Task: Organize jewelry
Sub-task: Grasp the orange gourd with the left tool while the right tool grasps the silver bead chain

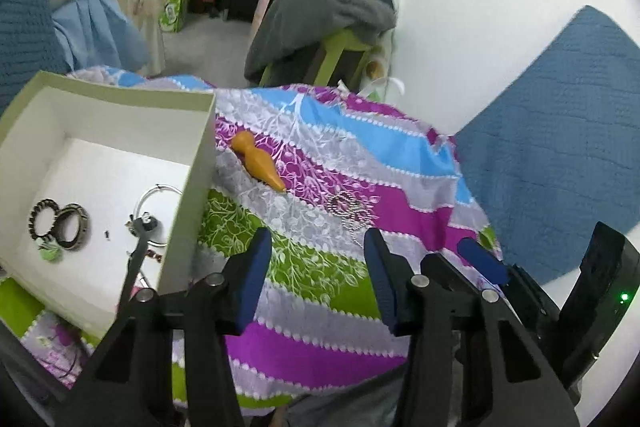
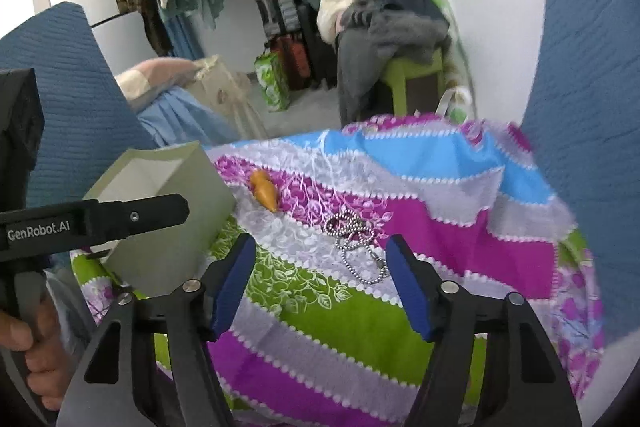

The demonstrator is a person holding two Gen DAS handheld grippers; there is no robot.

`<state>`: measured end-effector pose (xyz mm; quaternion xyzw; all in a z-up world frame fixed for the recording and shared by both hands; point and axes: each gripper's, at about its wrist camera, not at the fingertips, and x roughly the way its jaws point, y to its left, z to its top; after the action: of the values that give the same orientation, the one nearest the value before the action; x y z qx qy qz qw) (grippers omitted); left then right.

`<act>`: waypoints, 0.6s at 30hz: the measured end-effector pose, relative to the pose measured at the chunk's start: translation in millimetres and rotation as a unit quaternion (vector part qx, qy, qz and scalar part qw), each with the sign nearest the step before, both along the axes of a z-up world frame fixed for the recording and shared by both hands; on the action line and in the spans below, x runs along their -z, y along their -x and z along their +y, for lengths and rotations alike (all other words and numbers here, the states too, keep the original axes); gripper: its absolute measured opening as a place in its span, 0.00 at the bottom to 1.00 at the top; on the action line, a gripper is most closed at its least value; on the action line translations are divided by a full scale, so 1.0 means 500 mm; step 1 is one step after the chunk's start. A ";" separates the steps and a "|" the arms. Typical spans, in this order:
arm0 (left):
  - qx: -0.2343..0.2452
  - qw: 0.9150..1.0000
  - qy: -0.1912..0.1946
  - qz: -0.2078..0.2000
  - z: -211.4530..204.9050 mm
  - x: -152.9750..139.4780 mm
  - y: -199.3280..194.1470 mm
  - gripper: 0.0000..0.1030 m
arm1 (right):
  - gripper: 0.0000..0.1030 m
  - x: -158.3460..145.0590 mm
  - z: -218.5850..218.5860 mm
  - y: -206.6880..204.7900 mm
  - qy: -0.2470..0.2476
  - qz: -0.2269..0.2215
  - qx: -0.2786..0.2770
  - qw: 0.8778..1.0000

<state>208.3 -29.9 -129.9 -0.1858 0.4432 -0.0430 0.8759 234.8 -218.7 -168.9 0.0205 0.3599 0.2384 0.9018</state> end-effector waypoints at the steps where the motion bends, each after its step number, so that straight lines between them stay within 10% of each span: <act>1: -0.001 1.000 0.004 0.009 0.001 0.013 -0.016 0.44 | 0.62 0.010 0.000 -0.017 0.003 0.003 -0.004 1.000; 18: -0.120 0.984 -0.078 0.103 -0.018 0.140 -0.185 0.40 | 0.53 0.138 0.009 -0.164 0.015 0.091 -0.038 0.995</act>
<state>300.6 -38.9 -200.0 -0.1724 0.5080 0.1164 0.8359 316.8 -214.0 -238.1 0.0150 0.4441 0.2643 0.8560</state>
